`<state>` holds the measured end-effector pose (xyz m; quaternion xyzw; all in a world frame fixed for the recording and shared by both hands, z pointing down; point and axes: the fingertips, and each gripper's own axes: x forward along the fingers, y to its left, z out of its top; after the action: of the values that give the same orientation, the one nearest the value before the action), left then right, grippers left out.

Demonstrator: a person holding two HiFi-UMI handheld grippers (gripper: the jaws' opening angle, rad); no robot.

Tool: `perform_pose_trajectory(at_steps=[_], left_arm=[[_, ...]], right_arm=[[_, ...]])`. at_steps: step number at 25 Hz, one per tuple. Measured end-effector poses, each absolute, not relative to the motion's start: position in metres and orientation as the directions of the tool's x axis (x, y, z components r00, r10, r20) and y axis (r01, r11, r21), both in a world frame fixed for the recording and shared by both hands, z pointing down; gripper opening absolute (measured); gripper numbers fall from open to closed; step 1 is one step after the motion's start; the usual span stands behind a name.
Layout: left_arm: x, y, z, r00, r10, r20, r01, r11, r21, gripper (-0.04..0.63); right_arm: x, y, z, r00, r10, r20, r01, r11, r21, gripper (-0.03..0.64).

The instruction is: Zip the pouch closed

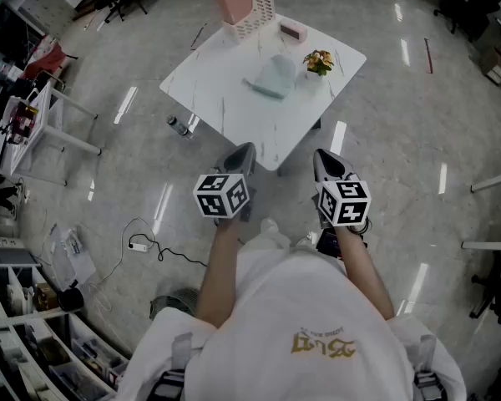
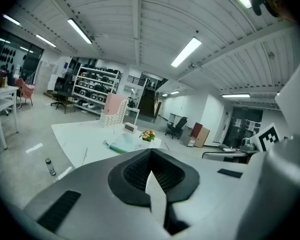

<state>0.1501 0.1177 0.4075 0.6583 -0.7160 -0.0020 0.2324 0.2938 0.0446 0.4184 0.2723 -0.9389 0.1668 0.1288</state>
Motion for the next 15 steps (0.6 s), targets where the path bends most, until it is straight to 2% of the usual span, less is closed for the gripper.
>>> perform_pose_trajectory(at_steps=[12, 13, 14, 15], left_arm=[[0.137, 0.124, 0.399, -0.037, -0.956, 0.291, -0.929, 0.140, 0.342, 0.020], [0.135, 0.125, 0.399, -0.044, -0.957, 0.287, -0.926, 0.147, 0.349, 0.092], [0.133, 0.126, 0.400, -0.050, -0.957, 0.287, -0.920, 0.156, 0.359, 0.208], [0.130, 0.127, 0.401, -0.058, -0.955, 0.290, -0.914, 0.168, 0.370, 0.241]], right_arm=[[0.274, 0.049, 0.410, -0.850, -0.431, 0.303, -0.511, 0.815, -0.274, 0.012], [0.272, 0.049, 0.411, -0.853, -0.424, 0.304, -0.505, 0.817, -0.280, 0.034], [0.269, 0.051, 0.411, -0.859, -0.411, 0.305, -0.494, 0.820, -0.288, 0.086], [0.266, 0.052, 0.412, -0.866, -0.395, 0.306, -0.481, 0.824, -0.299, 0.146]])
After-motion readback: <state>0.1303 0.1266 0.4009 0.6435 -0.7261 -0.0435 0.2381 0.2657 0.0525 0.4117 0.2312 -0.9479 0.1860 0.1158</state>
